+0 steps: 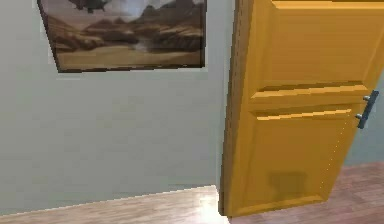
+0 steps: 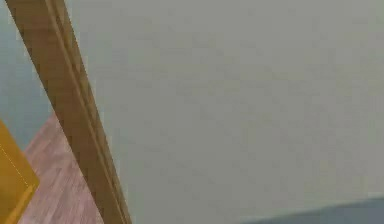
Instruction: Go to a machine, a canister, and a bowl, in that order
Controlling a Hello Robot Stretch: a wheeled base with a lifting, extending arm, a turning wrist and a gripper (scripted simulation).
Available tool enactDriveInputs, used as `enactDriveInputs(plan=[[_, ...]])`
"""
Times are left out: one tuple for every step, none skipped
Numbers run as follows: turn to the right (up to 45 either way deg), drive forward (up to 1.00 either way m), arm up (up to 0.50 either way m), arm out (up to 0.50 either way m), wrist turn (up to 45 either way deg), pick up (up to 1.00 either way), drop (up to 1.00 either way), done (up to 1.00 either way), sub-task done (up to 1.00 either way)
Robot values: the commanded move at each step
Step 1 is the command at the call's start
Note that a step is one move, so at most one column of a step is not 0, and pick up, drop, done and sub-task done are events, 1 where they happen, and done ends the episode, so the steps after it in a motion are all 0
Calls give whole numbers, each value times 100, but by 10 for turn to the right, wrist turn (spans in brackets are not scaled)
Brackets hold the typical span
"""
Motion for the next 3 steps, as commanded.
enactDriveInputs(plan=[[0,30,0,0,0,0,0,0,0],[270,0,0,0,0,0,0,0,0],[0,30,0,0,0,0,0,0,0]])
